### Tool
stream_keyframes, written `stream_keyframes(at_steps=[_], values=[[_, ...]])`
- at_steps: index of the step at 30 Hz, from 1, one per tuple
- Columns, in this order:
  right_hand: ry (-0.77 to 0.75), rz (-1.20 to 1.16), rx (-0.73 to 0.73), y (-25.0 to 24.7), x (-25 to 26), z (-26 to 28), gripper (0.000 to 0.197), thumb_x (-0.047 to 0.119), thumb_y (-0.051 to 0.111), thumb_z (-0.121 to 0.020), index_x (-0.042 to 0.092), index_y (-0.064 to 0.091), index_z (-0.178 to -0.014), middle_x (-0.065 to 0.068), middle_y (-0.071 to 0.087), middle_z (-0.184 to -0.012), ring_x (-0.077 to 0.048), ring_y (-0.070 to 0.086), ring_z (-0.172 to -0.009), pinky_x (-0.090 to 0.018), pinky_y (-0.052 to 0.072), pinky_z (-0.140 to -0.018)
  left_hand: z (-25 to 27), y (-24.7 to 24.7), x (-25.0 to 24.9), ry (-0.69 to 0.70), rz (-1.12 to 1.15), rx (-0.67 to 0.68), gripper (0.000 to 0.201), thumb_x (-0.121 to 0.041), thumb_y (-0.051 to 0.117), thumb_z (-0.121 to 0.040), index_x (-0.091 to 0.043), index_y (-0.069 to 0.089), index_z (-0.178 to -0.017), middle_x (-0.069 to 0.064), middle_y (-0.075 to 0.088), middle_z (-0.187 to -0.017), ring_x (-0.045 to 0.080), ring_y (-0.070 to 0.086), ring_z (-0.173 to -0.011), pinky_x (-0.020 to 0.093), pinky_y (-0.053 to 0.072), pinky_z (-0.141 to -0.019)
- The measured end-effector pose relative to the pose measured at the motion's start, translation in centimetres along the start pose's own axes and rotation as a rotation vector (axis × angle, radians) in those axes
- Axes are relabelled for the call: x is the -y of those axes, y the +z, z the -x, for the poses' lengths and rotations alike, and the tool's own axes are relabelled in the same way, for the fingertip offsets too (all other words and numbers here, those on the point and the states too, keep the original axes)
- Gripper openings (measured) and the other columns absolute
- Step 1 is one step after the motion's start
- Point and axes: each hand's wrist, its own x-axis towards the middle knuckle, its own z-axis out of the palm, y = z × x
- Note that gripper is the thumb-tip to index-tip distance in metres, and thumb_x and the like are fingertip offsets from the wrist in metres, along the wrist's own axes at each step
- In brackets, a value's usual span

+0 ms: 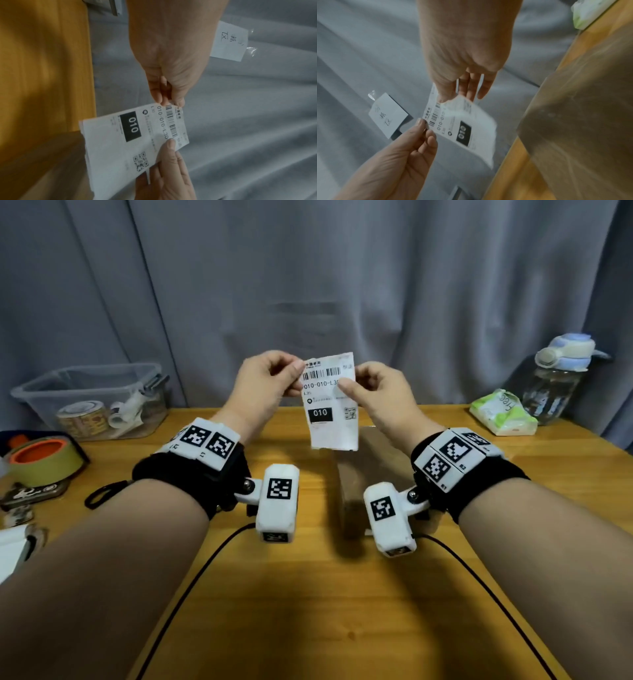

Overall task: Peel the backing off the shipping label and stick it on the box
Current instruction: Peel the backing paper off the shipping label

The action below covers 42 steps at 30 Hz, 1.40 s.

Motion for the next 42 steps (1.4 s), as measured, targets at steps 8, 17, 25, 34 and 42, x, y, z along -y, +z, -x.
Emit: stream_keyframes(at_steps=[8, 17, 25, 34, 42], values=[[-0.089, 0.155, -0.186, -1.9, -0.2, 1.8, 0.018, 0.017, 0.053, -0.093, 0.011, 0.058, -0.077, -0.004, 0.063, -0.076, -0.014, 0.055, -0.071, -0.029, 0.044, -0.066, 2.5, 1.6, -1.5, -0.108, 0.198, 0.161, 0.011, -0.004, 0.060, -0.088, -0.007, 0.060, -0.078, -0.001, 0.070, -0.054, 0.005, 0.065, -0.050, 0.014, 0.054, -0.051], [-0.141, 0.430, -0.299, -2.0, -0.4, 4.6, 0.026, 0.028, 0.037, -0.099, 0.012, 0.052, -0.085, 0.011, 0.045, -0.062, -0.019, 0.046, -0.066, -0.039, 0.040, -0.063, 5.1, 2.4, -1.9, -0.184, 0.198, 0.290, 0.013, -0.009, 0.052, -0.093, -0.008, 0.059, -0.083, 0.008, 0.063, -0.074, 0.006, 0.065, -0.056, 0.016, 0.056, -0.052], [-0.203, 0.526, -0.131, -3.1, 0.1, 5.1, 0.035, 0.045, 0.041, -0.095, 0.015, 0.052, -0.079, 0.008, 0.057, -0.064, -0.017, 0.058, -0.061, -0.040, 0.046, -0.055, 6.2, 3.0, -2.0, -0.244, 0.169, 0.312, 0.009, -0.010, 0.058, -0.090, -0.011, 0.060, -0.081, 0.009, 0.067, -0.080, 0.009, 0.064, -0.057, 0.017, 0.054, -0.049], [-0.131, 0.754, -0.030, -3.5, 0.1, 6.1, 0.030, 0.050, 0.045, -0.090, 0.024, 0.050, -0.105, 0.004, 0.063, -0.100, -0.020, 0.059, -0.094, -0.038, 0.046, -0.082, 7.1, 3.2, -0.9, -0.238, 0.068, 0.320, 0.025, -0.020, 0.062, -0.089, -0.015, 0.054, -0.065, -0.009, 0.051, -0.043, 0.002, 0.039, -0.035, 0.013, 0.030, -0.033], [-0.251, 0.120, 0.032, -1.0, 0.2, 7.2, 0.018, 0.020, 0.061, -0.087, 0.015, 0.066, -0.104, -0.005, 0.066, -0.099, -0.012, 0.063, -0.091, -0.031, 0.054, -0.084, 7.2, 5.3, -0.5, -0.153, 0.266, 0.094, 0.023, -0.019, 0.055, -0.093, -0.009, 0.058, -0.074, -0.003, 0.056, -0.055, 0.004, 0.051, -0.045, 0.014, 0.043, -0.044]])
